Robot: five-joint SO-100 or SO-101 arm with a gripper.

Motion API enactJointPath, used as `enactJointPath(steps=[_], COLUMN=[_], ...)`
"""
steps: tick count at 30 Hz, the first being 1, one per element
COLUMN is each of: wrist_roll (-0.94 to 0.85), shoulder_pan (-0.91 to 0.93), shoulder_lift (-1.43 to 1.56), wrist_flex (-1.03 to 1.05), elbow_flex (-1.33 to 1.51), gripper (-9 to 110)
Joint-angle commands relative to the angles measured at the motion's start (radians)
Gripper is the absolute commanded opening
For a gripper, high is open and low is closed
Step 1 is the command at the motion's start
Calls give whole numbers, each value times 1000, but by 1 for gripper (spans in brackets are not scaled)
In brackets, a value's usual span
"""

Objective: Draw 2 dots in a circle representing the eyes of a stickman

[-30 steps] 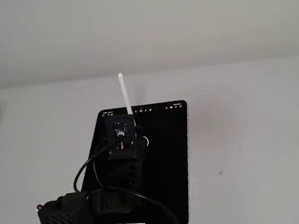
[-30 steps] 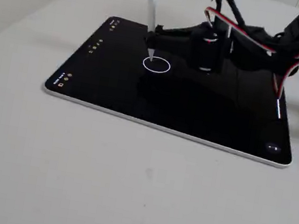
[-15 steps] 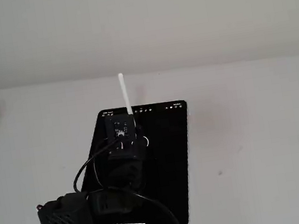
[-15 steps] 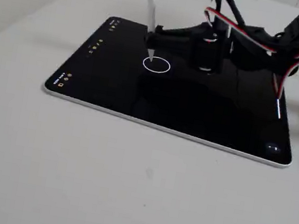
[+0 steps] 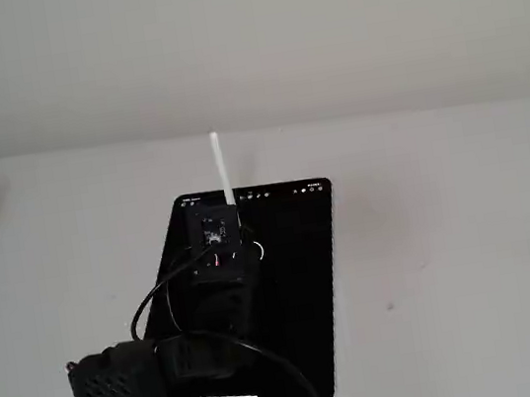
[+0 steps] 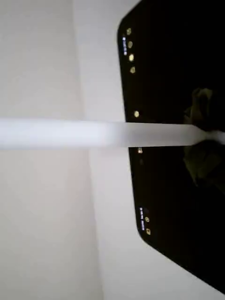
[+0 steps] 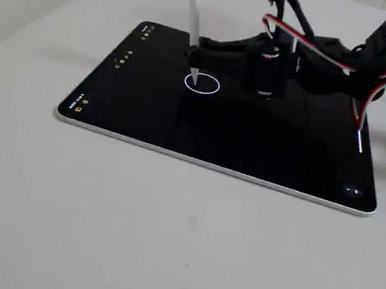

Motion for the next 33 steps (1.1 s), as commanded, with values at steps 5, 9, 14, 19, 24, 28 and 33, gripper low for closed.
enactJointPath(steps=[5, 9, 14, 19, 24, 28, 33], wrist_roll=[178, 199, 163, 94, 63, 21, 21], shoulder_pan=[54, 67, 60, 44, 37, 40, 41], shoulder_lift=[379, 437, 385, 279, 235, 163, 150], wrist_flex=[215, 245, 233, 156, 135, 87, 98], elbow_flex=[35, 49, 44, 38, 29, 2, -8], gripper=[0, 0, 0, 0, 0, 0, 0])
